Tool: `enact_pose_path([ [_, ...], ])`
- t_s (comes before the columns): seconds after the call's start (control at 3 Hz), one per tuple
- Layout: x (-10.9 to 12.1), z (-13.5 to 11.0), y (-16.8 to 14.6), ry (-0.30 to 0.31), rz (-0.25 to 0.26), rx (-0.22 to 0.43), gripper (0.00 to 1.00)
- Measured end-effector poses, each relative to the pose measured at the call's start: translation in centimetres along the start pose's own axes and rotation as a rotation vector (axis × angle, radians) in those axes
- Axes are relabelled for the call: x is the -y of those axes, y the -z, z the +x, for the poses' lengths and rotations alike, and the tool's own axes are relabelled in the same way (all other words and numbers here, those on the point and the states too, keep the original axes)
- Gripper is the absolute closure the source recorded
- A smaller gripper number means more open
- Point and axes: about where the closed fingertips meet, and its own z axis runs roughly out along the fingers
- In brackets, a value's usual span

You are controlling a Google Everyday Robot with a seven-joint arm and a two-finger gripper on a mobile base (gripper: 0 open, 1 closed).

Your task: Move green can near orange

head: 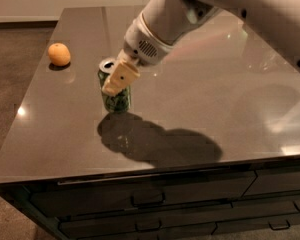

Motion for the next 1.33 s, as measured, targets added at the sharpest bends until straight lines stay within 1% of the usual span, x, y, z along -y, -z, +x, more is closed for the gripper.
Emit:
enact_pose_path([
  [0.33, 3.3, -2.7, 0.6, -0.015, 0.035, 0.009, 1.00],
  [0.67, 7.5, -5.5, 0.0, -0.034, 0.070, 0.009, 1.00],
  [1.0, 10.6, -7.4, -2.2, -0.058, 0.068, -0.005, 1.00],
  [1.33, 12.0, -10.1, -5.8, -0.056, 0.038, -0.002, 1.00],
])
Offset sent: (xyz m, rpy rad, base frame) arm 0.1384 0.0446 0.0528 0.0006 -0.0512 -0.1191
